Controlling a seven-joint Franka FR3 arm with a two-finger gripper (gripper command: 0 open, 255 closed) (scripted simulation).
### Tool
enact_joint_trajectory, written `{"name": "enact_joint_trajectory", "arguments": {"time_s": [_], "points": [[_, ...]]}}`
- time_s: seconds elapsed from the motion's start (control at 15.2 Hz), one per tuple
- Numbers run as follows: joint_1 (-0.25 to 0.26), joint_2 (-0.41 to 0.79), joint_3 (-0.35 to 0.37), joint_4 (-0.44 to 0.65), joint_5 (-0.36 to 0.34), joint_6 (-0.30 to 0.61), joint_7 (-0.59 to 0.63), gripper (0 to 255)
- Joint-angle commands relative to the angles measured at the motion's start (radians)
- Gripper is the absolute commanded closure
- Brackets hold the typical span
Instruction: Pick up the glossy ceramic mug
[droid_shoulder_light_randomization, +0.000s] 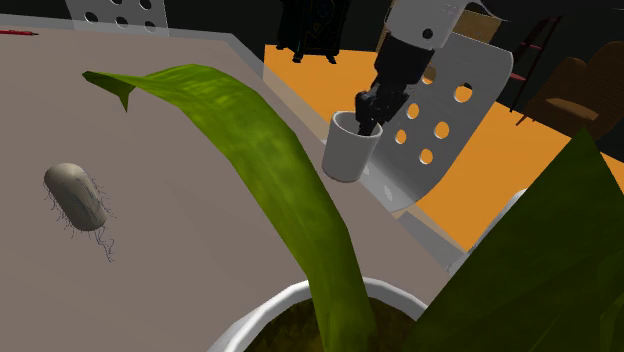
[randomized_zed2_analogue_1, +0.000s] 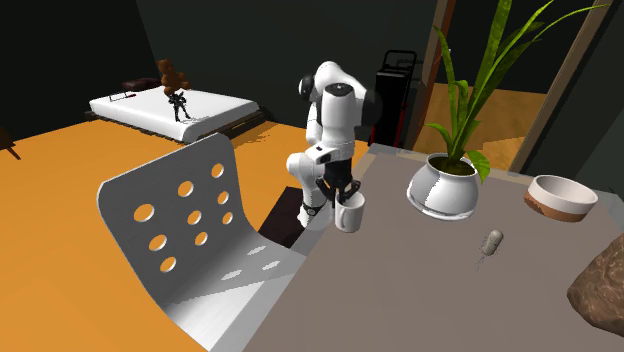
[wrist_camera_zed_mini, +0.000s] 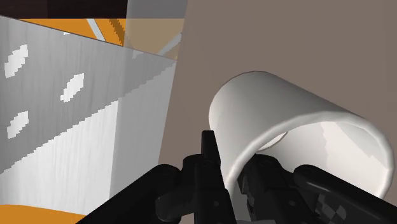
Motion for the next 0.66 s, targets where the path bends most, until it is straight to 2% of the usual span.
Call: {"name": "enact_joint_trajectory", "arguments": {"time_s": [0.0,0.46,0.59], "points": [[-0.002,0.001,-0.006,0.030,-0.004,-0.030,-0.001,255],[-0.007,0.022,-0.015,0.139,-0.014,-0.117,0.006,255],[-0.007,0.023,-0.015,0.141,-0.015,-0.119,0.006,255]]}}
